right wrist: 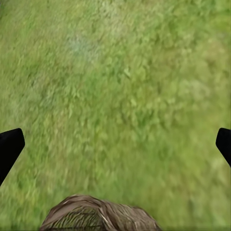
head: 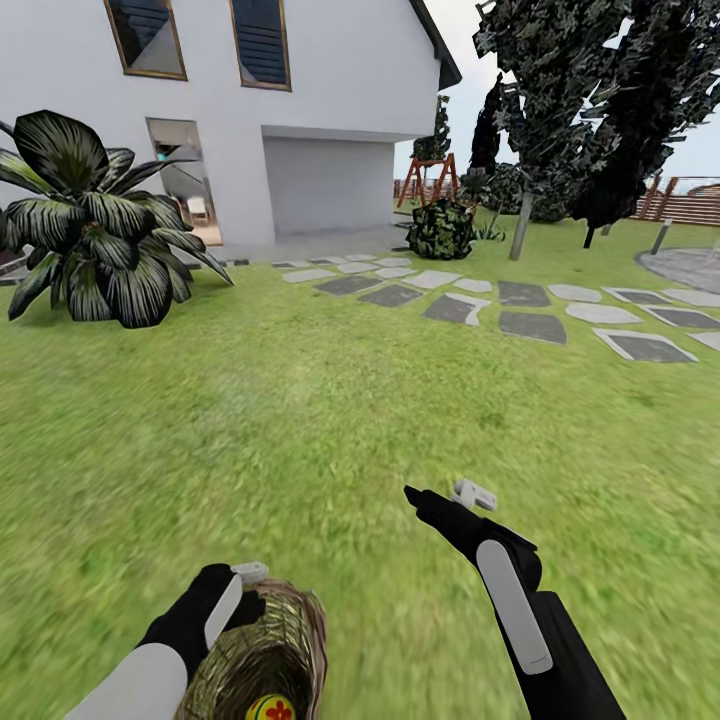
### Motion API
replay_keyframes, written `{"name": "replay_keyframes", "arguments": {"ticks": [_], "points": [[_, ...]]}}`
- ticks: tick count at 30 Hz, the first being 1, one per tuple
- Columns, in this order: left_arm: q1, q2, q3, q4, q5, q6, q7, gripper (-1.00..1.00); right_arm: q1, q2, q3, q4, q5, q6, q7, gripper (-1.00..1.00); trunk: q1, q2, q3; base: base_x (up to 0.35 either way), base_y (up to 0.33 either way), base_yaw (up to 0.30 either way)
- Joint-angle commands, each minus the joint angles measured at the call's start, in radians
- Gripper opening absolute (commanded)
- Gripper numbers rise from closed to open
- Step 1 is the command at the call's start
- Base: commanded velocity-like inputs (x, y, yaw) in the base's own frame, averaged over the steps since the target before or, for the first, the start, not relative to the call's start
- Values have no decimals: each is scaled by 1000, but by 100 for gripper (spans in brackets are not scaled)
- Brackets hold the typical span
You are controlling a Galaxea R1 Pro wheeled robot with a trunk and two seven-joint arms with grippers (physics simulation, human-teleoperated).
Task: Take the three Easter eggs out of the wicker basket on the lawn in the garden, then place them on the lawn next to a single tree (choose any tree) so that all three eggs are next to the same tree and none are left in the basket.
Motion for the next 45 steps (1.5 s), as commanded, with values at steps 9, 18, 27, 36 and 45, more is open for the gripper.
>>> {"name": "replay_keyframes", "arguments": {"ticks": [9,18,27,36,45], "points": [[0,-21,-14,48,-17,-47,37,100,-1,-2,-1,-1,-11,1,-10,100,35,-64,-29,0,0,0],[0,-22,-16,53,-17,-49,43,100,-1,-1,-1,-1,-11,1,-10,100,69,-127,-57,0,0,0],[0,-22,-16,54,-17,-50,43,100,-1,-1,0,-1,-11,1,-10,100,104,-190,-86,0,0,0],[0,-23,-16,56,-17,-52,43,100,-1,-1,0,-1,-11,1,-10,100,138,-253,-114,0,0,0],[0,-23,-16,57,-17,-60,43,100,0,-1,-1,0,-11,1,-10,100,173,-316,-142,0,0,0]]}}
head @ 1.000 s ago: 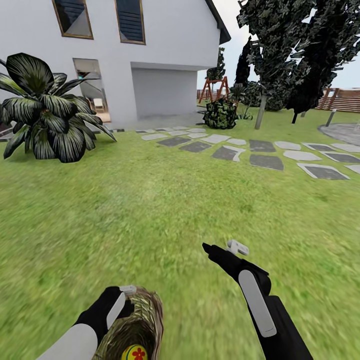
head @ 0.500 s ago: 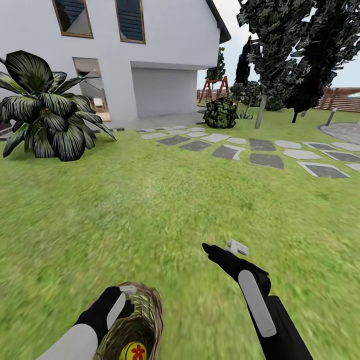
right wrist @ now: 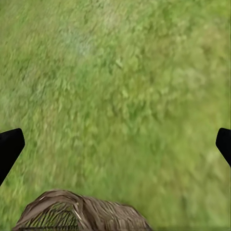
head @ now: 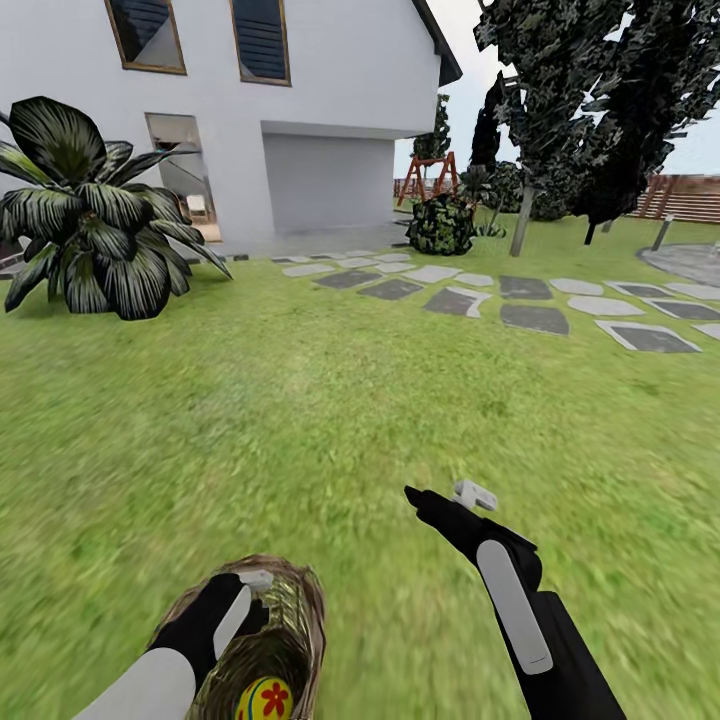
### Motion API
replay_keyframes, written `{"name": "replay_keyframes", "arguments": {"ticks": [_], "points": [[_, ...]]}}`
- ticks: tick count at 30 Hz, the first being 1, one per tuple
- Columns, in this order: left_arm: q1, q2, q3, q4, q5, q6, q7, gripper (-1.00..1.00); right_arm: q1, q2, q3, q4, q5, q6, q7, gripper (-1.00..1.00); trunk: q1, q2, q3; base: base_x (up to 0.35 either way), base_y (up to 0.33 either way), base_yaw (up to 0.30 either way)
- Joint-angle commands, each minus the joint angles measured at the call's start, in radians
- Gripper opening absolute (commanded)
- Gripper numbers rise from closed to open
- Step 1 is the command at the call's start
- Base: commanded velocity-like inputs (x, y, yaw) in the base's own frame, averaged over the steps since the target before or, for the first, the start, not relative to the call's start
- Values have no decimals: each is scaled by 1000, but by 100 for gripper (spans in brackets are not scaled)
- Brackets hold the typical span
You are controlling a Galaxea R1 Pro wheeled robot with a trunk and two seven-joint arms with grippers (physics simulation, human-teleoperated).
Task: Take the three Easter eggs out of the wicker basket on the lawn in the garden, then place them on the lawn next to a single tree (choose any tree) so that all three eggs are next to the same tree and none are left in the basket.
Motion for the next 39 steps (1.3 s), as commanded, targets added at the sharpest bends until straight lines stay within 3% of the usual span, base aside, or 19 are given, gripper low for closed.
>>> {"name": "replay_keyframes", "arguments": {"ticks": [1,29,39], "points": [[0,-1,4,-2,10,3,8,100,-1,0,1,0,-11,1,-10,100,4,-8,-4,0,0,0],[-1,-3,-1,-1,12,-14,8,100,-1,1,0,7,-11,1,-10,100,111,-204,-92,0,0,0],[0,-31,-3,20,11,-26,8,100,-1,1,0,7,-11,1,-10,100,149,-274,-123,0,0,0]]}}
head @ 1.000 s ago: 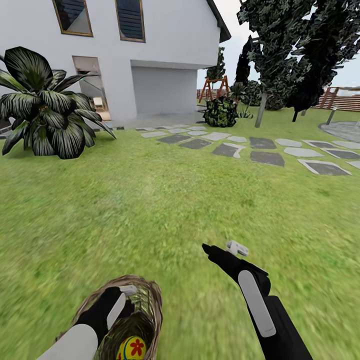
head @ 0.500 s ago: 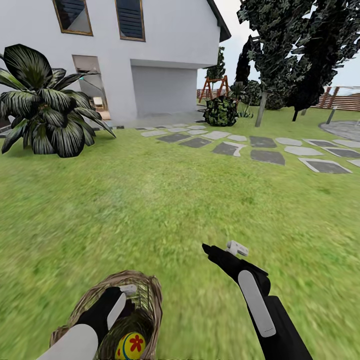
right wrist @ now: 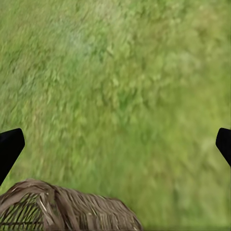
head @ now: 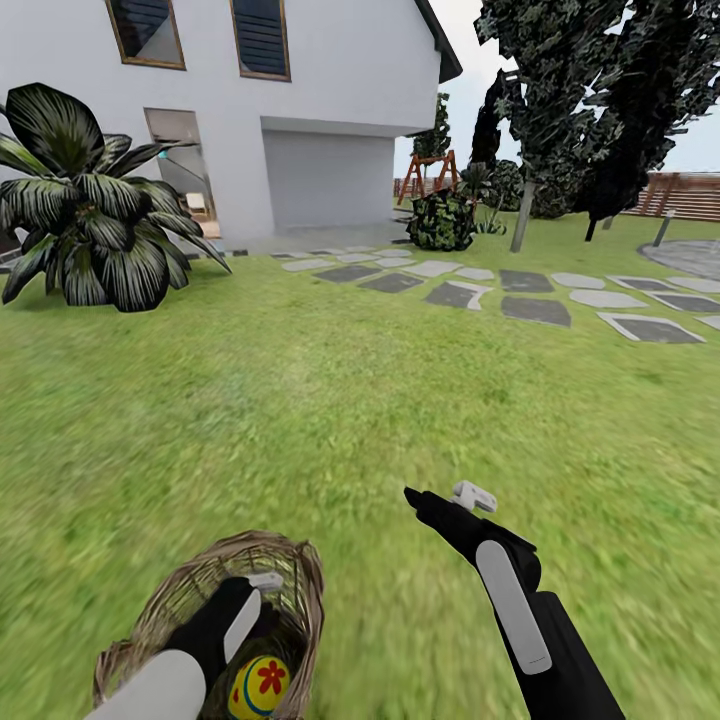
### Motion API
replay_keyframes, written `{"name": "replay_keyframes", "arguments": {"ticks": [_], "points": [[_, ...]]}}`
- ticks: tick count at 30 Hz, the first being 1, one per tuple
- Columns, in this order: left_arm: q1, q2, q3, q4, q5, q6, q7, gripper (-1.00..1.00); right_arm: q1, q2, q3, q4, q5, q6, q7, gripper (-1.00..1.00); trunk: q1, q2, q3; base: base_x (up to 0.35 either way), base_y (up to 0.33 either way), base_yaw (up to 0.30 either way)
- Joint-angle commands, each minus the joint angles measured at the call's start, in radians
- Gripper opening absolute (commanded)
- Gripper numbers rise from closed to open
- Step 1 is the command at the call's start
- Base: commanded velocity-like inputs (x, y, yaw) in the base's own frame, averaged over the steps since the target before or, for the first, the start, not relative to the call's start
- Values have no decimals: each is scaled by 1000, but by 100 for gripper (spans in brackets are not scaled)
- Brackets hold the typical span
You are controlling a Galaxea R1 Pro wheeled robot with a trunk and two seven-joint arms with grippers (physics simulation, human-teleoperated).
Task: Take the three Easter eggs out of the wicker basket on the lawn in the garden, then place them on the lawn next to a single tree (choose any tree) so that all three eggs are next to the same tree and none are left in the basket.
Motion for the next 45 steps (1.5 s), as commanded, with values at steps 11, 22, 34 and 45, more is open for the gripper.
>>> {"name": "replay_keyframes", "arguments": {"ticks": [11,22,34,45], "points": [[0,-4,2,3,10,-3,8,100,-1,0,0,-1,-11,1,-10,100,42,-78,-36,0,0,0],[0,-4,2,3,10,-3,8,100,-1,-1,3,-3,-11,-3,-9,100,84,-155,-70,0,0,0],[0,-4,2,3,10,-11,8,100,-1,-1,4,-4,-11,-6,-9,100,123,-225,-109,0,0,0],[0,-8,2,5,9,-32,8,100,-1,-1,5,-4,-11,-7,-9,100,128,-228,-152,0,0,0]]}}
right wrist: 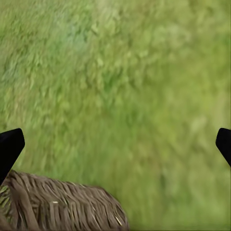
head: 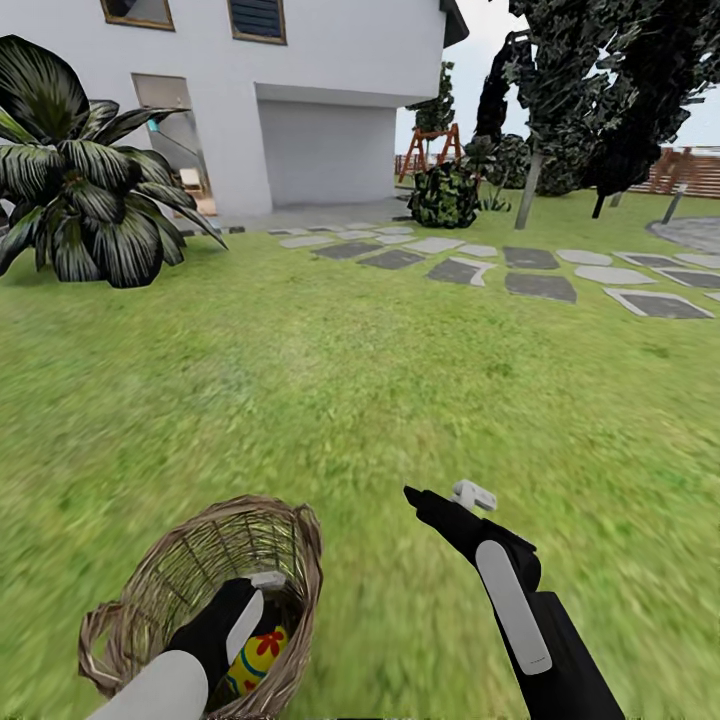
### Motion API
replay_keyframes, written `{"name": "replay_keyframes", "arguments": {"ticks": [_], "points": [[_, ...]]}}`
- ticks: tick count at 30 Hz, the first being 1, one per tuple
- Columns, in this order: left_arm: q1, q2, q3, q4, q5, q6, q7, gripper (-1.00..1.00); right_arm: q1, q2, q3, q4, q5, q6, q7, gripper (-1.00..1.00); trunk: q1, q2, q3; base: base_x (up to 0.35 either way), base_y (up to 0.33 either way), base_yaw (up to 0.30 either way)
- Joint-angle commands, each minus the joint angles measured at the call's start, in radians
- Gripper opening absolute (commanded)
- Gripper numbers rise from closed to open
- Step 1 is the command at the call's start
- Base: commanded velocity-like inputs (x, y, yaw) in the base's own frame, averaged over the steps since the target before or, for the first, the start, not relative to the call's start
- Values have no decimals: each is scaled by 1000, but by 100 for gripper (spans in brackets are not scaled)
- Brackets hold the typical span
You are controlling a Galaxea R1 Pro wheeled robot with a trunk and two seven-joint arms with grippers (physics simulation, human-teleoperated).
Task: Take the three Easter eggs out of the wicker basket on the lawn in the garden, then place them on the lawn next to a single tree (choose any tree) so that all three eggs are next to the same tree and none are left in the basket.
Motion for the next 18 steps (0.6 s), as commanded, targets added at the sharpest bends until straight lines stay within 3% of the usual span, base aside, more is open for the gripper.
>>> {"name": "replay_keyframes", "arguments": {"ticks": [1,18], "points": [[0,-1,3,-2,10,2,8,100,-1,0,1,-1,-11,1,-10,100,0,-1,-5,0,0,0],[0,-6,3,-2,10,-29,26,100,-1,0,1,-1,-11,1,-5,100,8,-5,-71,0,0,0]]}}
